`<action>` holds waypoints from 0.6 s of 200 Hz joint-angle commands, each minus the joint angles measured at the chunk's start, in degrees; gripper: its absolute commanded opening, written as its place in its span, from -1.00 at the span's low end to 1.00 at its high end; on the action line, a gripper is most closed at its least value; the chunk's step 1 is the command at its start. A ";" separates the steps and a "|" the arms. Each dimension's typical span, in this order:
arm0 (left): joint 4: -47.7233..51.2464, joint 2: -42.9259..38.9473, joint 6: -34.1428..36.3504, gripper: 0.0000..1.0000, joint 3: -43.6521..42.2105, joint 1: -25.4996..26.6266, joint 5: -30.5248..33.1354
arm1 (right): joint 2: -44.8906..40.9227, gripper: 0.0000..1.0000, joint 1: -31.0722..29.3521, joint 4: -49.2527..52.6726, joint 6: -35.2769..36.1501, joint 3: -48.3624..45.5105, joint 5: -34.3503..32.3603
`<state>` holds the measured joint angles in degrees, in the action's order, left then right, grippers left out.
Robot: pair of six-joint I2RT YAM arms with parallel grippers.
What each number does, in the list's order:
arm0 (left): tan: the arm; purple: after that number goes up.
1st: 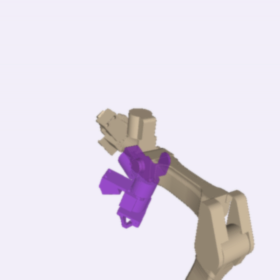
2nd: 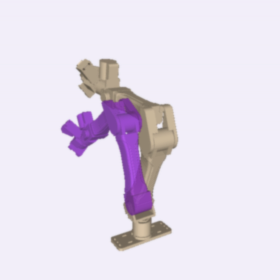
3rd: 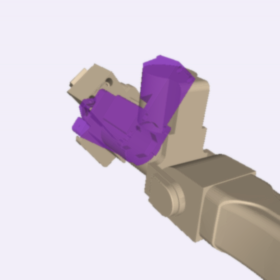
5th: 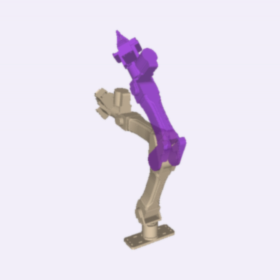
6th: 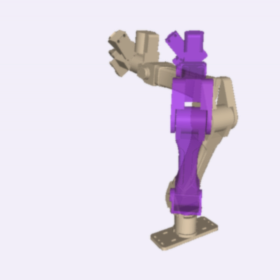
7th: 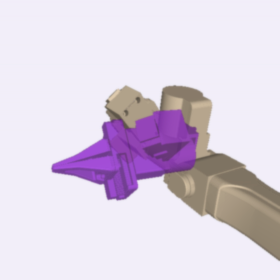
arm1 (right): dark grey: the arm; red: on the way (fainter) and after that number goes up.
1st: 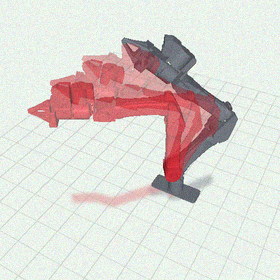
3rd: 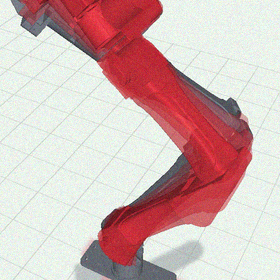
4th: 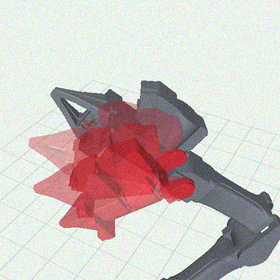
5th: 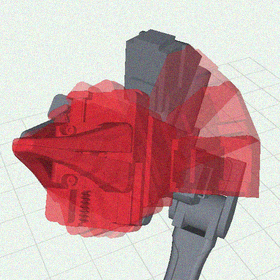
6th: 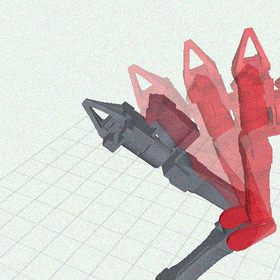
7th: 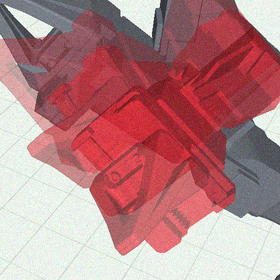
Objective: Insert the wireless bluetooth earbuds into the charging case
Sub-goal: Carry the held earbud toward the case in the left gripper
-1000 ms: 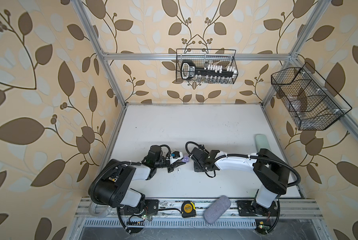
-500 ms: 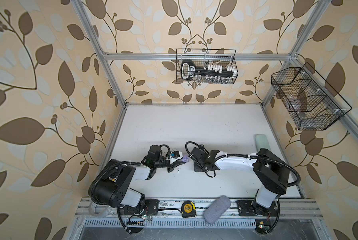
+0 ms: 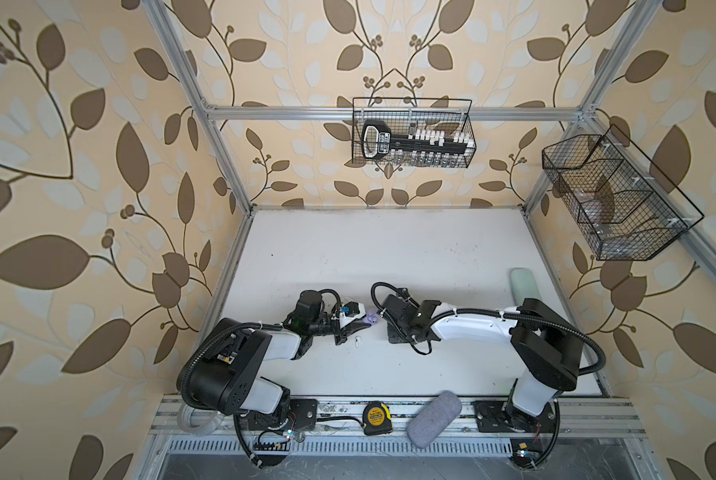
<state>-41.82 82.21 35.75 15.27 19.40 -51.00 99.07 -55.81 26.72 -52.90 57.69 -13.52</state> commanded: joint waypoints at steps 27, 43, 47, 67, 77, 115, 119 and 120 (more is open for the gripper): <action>-1.24 -0.39 -0.76 -1.00 1.95 -0.46 -1.86 | -5.20 -0.76 0.24 -4.67 -1.86 -3.12 -2.79; -1.16 -0.31 -1.00 -1.00 2.10 -0.50 -1.81 | -6.58 -0.77 0.44 -6.84 -2.37 -4.44 -3.29; -1.16 -0.31 -1.00 -1.00 2.13 -0.50 -1.81 | -6.97 -0.76 0.44 -7.36 -2.45 -4.63 -3.45; -1.12 -0.22 -1.35 -1.00 2.31 -0.50 -1.64 | -8.15 -0.76 0.41 -9.52 -3.06 -5.65 -4.35; -1.07 -0.21 -1.46 -1.00 2.34 -0.48 -1.60 | -8.77 -0.76 0.53 -10.98 -3.41 -6.46 -4.53; -1.07 -0.21 -2.06 -1.00 2.53 -0.50 -1.37 | -11.31 -0.77 0.77 -18.18 -4.35 -9.45 -4.87; -1.02 -0.21 -2.08 -1.00 2.63 -0.50 -1.38 | -11.61 -0.78 0.87 -19.05 -4.27 -9.64 -4.65; -1.00 -0.21 -2.08 -1.00 2.60 -0.50 -1.38 | -11.61 -0.78 0.87 -19.28 -4.29 -9.67 -4.57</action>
<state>-41.76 82.21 34.30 16.12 19.40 -50.98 89.58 -55.31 13.50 -55.66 49.78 -16.80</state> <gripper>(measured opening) 0.223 0.123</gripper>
